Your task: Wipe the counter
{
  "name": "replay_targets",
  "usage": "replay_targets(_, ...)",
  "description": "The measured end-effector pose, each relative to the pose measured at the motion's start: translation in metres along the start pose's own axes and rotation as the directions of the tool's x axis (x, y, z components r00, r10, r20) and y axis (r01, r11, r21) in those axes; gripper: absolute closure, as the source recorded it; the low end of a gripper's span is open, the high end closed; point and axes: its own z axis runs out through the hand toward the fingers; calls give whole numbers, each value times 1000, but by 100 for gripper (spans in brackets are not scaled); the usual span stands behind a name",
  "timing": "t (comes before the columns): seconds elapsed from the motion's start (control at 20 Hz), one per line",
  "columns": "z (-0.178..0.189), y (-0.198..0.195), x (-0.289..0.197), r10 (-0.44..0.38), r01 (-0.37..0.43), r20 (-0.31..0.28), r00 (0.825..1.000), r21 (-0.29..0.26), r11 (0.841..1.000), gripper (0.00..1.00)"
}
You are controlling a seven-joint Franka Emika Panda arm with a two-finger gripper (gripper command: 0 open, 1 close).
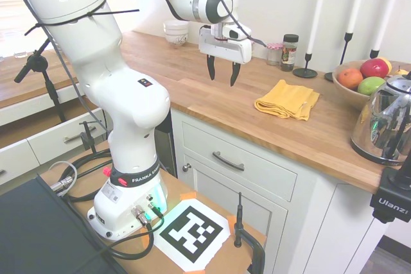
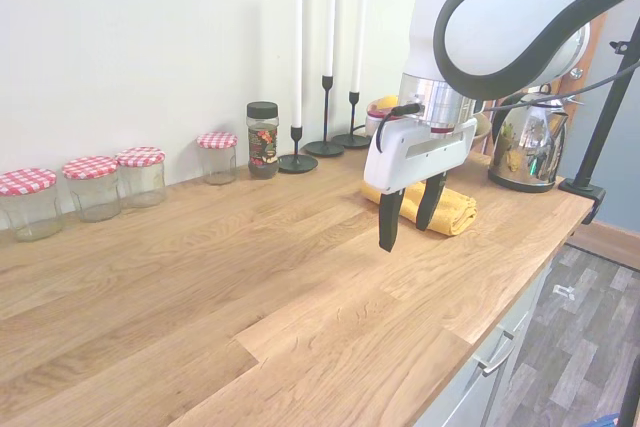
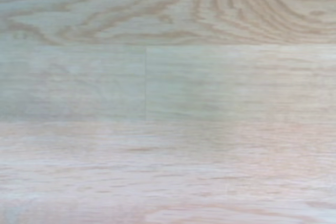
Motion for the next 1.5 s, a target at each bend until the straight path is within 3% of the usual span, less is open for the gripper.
replay_targets(0.5,5,1,26,45,-45,-2,999,-6,999,0)
replay_targets(1.5,-5,47,210,223,-223,17,975,22,974,0)
